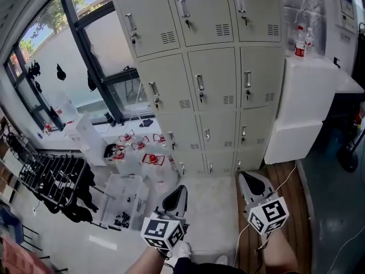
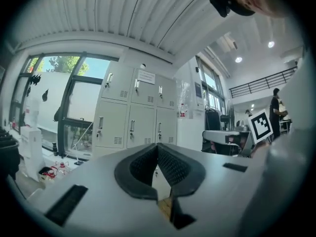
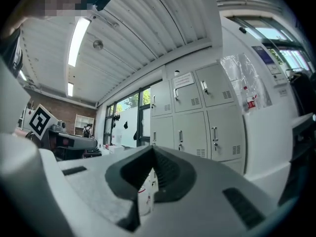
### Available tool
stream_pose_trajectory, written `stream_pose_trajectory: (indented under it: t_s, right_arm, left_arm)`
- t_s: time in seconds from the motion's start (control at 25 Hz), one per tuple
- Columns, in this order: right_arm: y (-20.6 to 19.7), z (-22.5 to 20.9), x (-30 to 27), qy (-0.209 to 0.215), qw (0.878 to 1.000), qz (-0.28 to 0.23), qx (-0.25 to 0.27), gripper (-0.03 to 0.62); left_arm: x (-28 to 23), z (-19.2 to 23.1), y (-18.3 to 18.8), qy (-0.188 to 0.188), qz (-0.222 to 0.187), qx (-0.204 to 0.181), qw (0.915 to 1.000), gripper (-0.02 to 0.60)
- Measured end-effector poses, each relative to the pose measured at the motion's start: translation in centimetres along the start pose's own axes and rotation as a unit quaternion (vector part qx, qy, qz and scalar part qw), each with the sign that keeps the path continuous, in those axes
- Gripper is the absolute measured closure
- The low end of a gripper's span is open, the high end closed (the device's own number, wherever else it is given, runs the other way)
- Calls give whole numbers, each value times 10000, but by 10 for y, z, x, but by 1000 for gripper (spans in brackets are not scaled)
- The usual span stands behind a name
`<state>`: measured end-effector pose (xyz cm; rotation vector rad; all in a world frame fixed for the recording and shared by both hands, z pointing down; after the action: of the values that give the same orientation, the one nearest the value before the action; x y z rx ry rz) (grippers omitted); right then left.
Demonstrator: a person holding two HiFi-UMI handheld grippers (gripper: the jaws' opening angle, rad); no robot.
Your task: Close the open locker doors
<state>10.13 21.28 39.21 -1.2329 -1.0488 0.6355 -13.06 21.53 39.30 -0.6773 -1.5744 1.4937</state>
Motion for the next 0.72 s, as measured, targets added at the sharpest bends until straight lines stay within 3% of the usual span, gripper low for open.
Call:
stream_pose_trajectory:
  t_s: [0.16, 0.36, 0.72]
  right_arm:
    - [4, 25, -1, 237, 9997, -67, 5, 592]
    - [11, 56, -6, 309, 9994, -118, 47, 592]
    - [17, 92, -8, 29, 9997, -153, 171, 592]
  left_arm:
    - [26, 8, 9, 250, -121, 0, 9996, 578]
    - [48, 22, 22, 290, -240, -12, 9993, 578]
    - [60, 47, 32, -11, -322, 96, 9994, 578]
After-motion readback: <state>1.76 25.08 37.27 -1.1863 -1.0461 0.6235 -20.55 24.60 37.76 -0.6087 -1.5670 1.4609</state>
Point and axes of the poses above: the fingertips, and each gripper's own axes: x backward along the fingers, z to its left, y out of its top, the point moved 5 cm from there along x, backward along the fingers, and after that the axes turned 14 degrees about -z, right-handed, at the moved point
